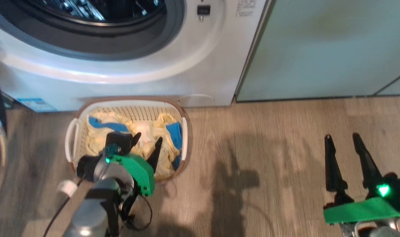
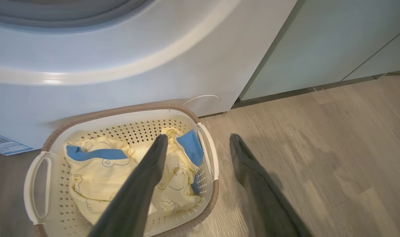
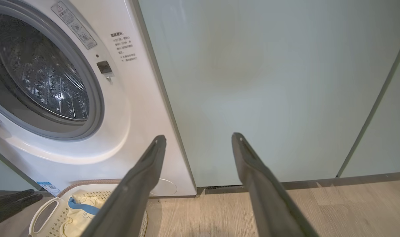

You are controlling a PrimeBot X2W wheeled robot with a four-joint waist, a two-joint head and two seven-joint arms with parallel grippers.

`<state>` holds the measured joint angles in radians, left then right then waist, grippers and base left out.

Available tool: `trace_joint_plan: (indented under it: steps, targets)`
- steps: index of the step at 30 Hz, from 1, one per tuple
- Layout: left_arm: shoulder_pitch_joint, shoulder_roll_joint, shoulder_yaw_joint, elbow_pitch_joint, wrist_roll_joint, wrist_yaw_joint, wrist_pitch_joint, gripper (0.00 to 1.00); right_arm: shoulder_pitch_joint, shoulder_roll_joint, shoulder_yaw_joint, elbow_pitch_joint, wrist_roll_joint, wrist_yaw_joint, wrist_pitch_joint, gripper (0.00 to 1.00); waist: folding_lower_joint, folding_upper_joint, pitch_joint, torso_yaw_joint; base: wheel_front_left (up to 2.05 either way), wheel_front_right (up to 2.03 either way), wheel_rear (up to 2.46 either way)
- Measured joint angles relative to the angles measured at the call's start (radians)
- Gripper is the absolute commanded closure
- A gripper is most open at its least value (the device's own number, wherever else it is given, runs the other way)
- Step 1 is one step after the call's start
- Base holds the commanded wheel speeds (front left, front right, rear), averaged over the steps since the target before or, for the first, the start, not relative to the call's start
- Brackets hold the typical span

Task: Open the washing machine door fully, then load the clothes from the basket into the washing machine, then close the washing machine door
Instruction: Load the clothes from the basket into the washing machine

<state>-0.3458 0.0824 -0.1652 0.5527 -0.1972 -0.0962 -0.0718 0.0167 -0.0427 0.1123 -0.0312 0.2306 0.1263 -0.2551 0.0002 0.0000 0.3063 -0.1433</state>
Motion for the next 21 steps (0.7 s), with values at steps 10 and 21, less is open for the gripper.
trace_joint_plan:
  steps: [10, 21]
  targets:
    - [-0.244, 0.007, -0.024, 0.298, -0.057, -0.027, 0.001, 0.0, -0.114, 0.0, 0.028, -0.027, 0.048, 0.0, 0.0, 0.0, 0.0001, 0.0, 0.178, -0.042, 0.0, 0.0, 0.0]
    - [-0.436, 0.063, -0.07, 0.478, -0.167, -0.033, 0.041, 0.0, -0.212, 0.0, 0.057, -0.062, 0.095, 0.0, 0.0, 0.0, 0.0001, 0.0, 0.374, -0.1, 0.0, 0.0, 0.0]
